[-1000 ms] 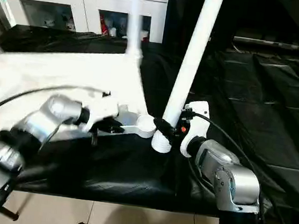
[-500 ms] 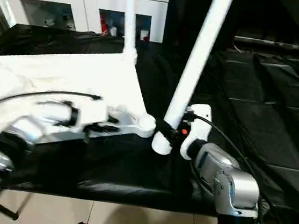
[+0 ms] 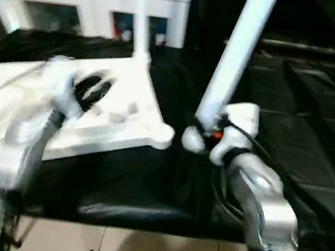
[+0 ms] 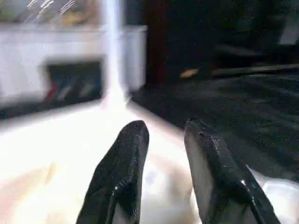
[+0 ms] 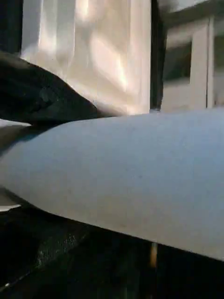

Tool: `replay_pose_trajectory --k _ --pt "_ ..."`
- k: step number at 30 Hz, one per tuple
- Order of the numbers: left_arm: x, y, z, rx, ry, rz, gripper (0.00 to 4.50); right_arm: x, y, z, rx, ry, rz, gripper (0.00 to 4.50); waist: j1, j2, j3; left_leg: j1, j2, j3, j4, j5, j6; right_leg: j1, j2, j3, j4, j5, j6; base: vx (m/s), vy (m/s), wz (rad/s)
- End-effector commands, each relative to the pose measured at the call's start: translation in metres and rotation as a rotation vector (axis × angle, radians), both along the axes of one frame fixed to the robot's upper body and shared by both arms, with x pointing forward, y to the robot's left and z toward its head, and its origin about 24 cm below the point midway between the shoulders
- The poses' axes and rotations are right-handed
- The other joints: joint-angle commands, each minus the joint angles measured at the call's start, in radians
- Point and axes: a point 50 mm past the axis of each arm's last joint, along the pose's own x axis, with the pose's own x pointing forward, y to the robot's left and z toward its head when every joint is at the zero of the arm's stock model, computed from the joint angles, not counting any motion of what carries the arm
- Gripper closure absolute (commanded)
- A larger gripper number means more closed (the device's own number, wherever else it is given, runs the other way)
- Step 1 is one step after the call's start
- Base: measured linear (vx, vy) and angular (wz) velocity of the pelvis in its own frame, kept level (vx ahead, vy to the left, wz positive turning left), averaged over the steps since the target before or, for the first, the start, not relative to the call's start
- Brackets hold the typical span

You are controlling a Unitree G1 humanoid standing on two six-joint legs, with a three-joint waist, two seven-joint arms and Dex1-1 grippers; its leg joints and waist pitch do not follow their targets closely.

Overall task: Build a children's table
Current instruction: Insert table leg to table base

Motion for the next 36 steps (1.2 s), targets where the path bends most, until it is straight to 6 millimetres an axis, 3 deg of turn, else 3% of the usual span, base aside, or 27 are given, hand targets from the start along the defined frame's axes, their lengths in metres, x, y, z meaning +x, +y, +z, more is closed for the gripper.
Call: replay_pose_trajectory --k 1,2,3,4,6,8,9,13,14,15,16,17,18,19,20,21,22,23,24,26,30,31,32,33,34,35,36 --pt "-0.008 0.003 0.012 0.067 -0.071 0.114 2.92 -0.005 0.001 -0.003 0.025 0.040 -0.026 2.61 -0.003 -0.036 -0.064 0.014 0.035 -0.029 -0.075 -0.318 -0.006 0.035 -0.050 0.041 -0.100 -0.446 -0.078 0.000 0.000 0.00" --pt "-0.010 0.003 0.012 0.076 -0.073 0.126 2.92 -0.006 0.001 -0.004 0.030 0.052 -0.025 2.61 -0.001 -0.026 -0.063 0.017 0.040 -0.032 -0.078 -0.323 -0.007 0.034 -0.052 0.043 -0.102 -0.452 -0.070 0.000 0.000 0.00" --pt "-0.015 0.000 0.011 0.094 -0.071 0.143 2.92 -0.008 0.001 -0.010 0.039 0.076 -0.032 2.61 0.000 -0.038 -0.056 0.019 0.043 -0.034 -0.081 -0.338 -0.005 0.025 -0.055 0.043 -0.106 -0.482 -0.058 0.000 0.000 0.00" --pt "-0.022 -0.003 0.012 0.088 -0.066 0.145 2.92 -0.009 0.003 -0.016 0.026 0.078 -0.027 2.61 -0.003 -0.035 -0.054 0.022 0.043 -0.034 -0.082 -0.357 -0.012 0.022 -0.054 0.043 -0.110 -0.495 -0.056 0.000 0.000 0.00" --pt "-0.033 -0.007 0.016 0.060 -0.072 0.144 2.92 -0.008 0.007 -0.023 0.000 0.063 -0.025 2.61 -0.011 -0.059 -0.047 0.019 0.045 -0.036 -0.087 -0.399 -0.026 0.018 -0.056 0.041 -0.111 -0.508 -0.045 0.000 0.000 0.00" --pt "-0.036 -0.007 0.016 0.053 -0.067 0.146 2.92 -0.007 0.007 -0.024 -0.008 0.051 -0.033 2.61 -0.015 -0.059 -0.047 0.025 0.042 -0.037 -0.085 -0.426 -0.033 0.012 -0.053 0.042 -0.114 -0.515 -0.036 0.000 0.000 0.00" --pt "-0.037 -0.007 0.017 0.076 -0.067 0.152 2.92 -0.007 0.006 -0.024 -0.015 0.044 -0.042 2.61 -0.018 -0.075 -0.044 0.021 0.040 -0.035 -0.087 -0.426 -0.032 0.014 -0.050 0.042 -0.116 -0.509 -0.026 0.000 0.000 0.00" --pt "-0.038 -0.009 0.015 0.110 -0.032 0.193 2.92 -0.005 0.006 -0.025 -0.052 0.036 -0.035 2.61 -0.017 -0.071 -0.045 0.027 0.043 -0.040 -0.089 -0.422 -0.049 0.014 -0.042 0.042 -0.110 -0.451 -0.017 0.000 0.000 0.00" --pt "-0.035 -0.010 0.014 0.110 -0.027 0.194 2.92 -0.006 0.007 -0.025 -0.057 0.042 -0.039 2.61 -0.014 -0.064 -0.045 0.001 0.039 -0.065 -0.104 -0.421 -0.040 0.039 -0.047 0.018 -0.091 -0.408 -0.033 0.000 0.000 0.00" --pt "-0.035 -0.010 0.014 0.111 -0.027 0.194 2.92 -0.006 0.008 -0.025 -0.058 0.043 -0.039 2.61 -0.026 -0.050 -0.050 -0.008 0.053 -0.102 -0.118 -0.450 -0.039 0.052 -0.033 -0.007 -0.081 -0.286 -0.050 0.000 0.000 0.00" --pt "-0.034 -0.011 0.015 0.102 -0.032 0.192 2.92 -0.007 0.010 -0.025 -0.056 0.045 -0.041 2.61 -0.024 -0.035 -0.056 -0.007 0.058 -0.130 -0.118 -0.465 -0.040 0.059 -0.031 -0.021 -0.069 -0.202 -0.075 0.011 -0.024 0.42" --pt "-0.032 -0.011 0.014 0.092 -0.016 0.205 2.92 -0.009 0.010 -0.024 -0.036 0.043 -0.049 2.61 -0.048 -0.011 -0.050 -0.003 0.087 -0.184 -0.135 -0.518 -0.032 0.057 -0.010 -0.034 -0.041 -0.105 -0.114 0.011 -0.024 0.42" --pt "-0.032 -0.011 0.014 0.090 -0.009 0.210 2.92 -0.009 0.011 -0.024 -0.030 0.041 -0.052 2.61 -0.058 -0.007 -0.046 -0.001 0.084 -0.210 -0.137 -0.584 -0.003 0.056 -0.013 -0.033 -0.025 -0.099 -0.152 0.013 -0.053 0.53" --pt "-0.031 -0.012 0.016 0.070 -0.003 0.197 2.92 -0.011 0.012 -0.024 -0.014 0.037 -0.053 2.61 -0.075 -0.002 -0.050 0.041 0.123 -0.185 -0.123 -0.584 0.004 0.033 -0.016 -0.012 -0.035 -0.112 -0.188 0.027 -0.102 0.45" --pt "-0.030 -0.013 0.017 0.066 -0.004 0.192 2.92 -0.011 0.012 -0.024 -0.013 0.036 -0.053 2.61 -0.074 -0.016 -0.047 0.038 0.122 -0.176 -0.114 -0.549 0.026 0.038 -0.026 -0.001 -0.036 -0.110 -0.205 0.027 -0.102 0.45" --pt "-0.030 -0.014 0.018 0.066 -0.002 0.175 2.92 -0.012 0.012 -0.024 -0.025 0.032 -0.044 2.61 -0.056 -0.025 -0.040 0.008 0.057 -0.109 -0.077 -0.472 0.031 0.044 -0.056 0.023 -0.085 -0.125 -0.241 0.044 -0.142 0.25" --pt "-0.028 -0.014 0.019 0.099 -0.003 0.161 2.92 -0.013 0.014 -0.026 -0.022 0.035 -0.028 2.61 -0.027 -0.048 -0.040 -0.012 -0.004 -0.060 -0.039 -0.306 0.017 0.068 -0.091 0.031 -0.114 -0.288 -0.174 0.027 -0.134 0.04" --pt "-0.028 -0.014 0.020 0.100 -0.007 0.145 2.92 -0.014 0.015 -0.026 -0.016 0.038 -0.025 2.61 -0.013 -0.051 -0.042 -0.014 0.001 -0.060 -0.038 -0.230 0.014 0.074 -0.106 0.039 -0.121 -0.371 -0.117 0.027 -0.134 0.04" --pt "-0.028 -0.014 0.020 0.098 -0.010 0.133 2.92 -0.014 0.015 -0.027 -0.013 0.040 -0.024 2.61 0.002 -0.055 -0.045 -0.018 0.009 -0.058 -0.050 -0.141 0.018 0.074 -0.096 0.041 -0.121 -0.444 -0.039 0.004 -0.108 -0.07" --pt "-0.028 -0.011 0.019 0.095 -0.005 0.141 2.92 -0.015 0.018 -0.028 -0.012 0.041 -0.011 2.61 0.007 -0.040 -0.053 -0.016 0.019 -0.060 -0.063 -0.103 -0.004 0.073 -0.066 0.025 -0.111 -0.399 -0.008 0.003 -0.076 -0.08" --pt "-0.028 -0.009 0.020 0.097 0.001 0.139 2.92 -0.015 0.025 -0.031 -0.033 0.058 0.061 2.61 -0.010 -0.018 -0.041 0.046 0.030 -0.065 -0.088 -0.463 -0.029 0.075 -0.034 0.002 -0.130 -0.617 -0.026 0.000 0.000 0.00" --pt "-0.028 -0.009 0.022 0.102 0.000 0.139 2.92 -0.014 0.027 -0.032 -0.047 0.062 0.077 2.61 -0.010 -0.014 -0.027 -0.044 0.006 -0.097 -0.112 -0.539 0.013 0.144 -0.054 -0.058 -0.116 -0.723 0.004 0.030 0.054 0.12" --pt "-0.028 -0.009 0.022 0.103 -0.001 0.139 2.92 -0.013 0.028 -0.032 -0.044 0.060 0.079 2.61 -0.004 -0.002 -0.034 -0.020 0.002 -0.099 -0.105 -0.604 0.015 0.145 -0.060 -0.060 -0.122 -0.759 -0.001 0.030 0.054 0.12" --pt "-0.028 -0.009 0.023 0.105 -0.003 0.136 2.92 -0.011 0.029 -0.032 -0.031 0.055 0.071 2.61 -0.020 -0.017 -0.030 -0.028 -0.009 -0.104 -0.079 -0.590 0.038 0.163 -0.082 -0.066 -0.137 -0.807 -0.028 0.044 0.067 0.37" --pt "-0.029 -0.009 0.024 0.103 -0.003 0.132 2.92 -0.010 0.029 -0.031 -0.003 0.058 0.062 2.61 -0.018 -0.019 -0.024 -0.015 -0.012 -0.096 -0.057 -0.532 0.050 0.168 -0.108 -0.077 -0.170 -0.851 -0.054 0.062 0.063 0.51" --pt "-0.029 -0.009 0.024 0.103 -0.001 0.129 2.92 -0.009 0.030 -0.032 0.018 0.064 0.058 2.61 -0.035 -0.005 -0.030 0.076 0.016 -0.085 -0.050 -0.550 0.013 0.106 -0.072 -0.053 -0.175 -0.827 -0.068 0.062 0.063 0.51" --pt "-0.030 -0.008 0.023 0.106 0.000 0.128 2.92 -0.008 0.030 -0.032 0.011 0.061 0.061 2.61 -0.041 -0.010 -0.015 0.094 0.029 -0.099 -0.072 -0.647 -0.029 0.102 -0.033 -0.070 -0.160 -0.733 -0.086 0.030 0.054 0.31"
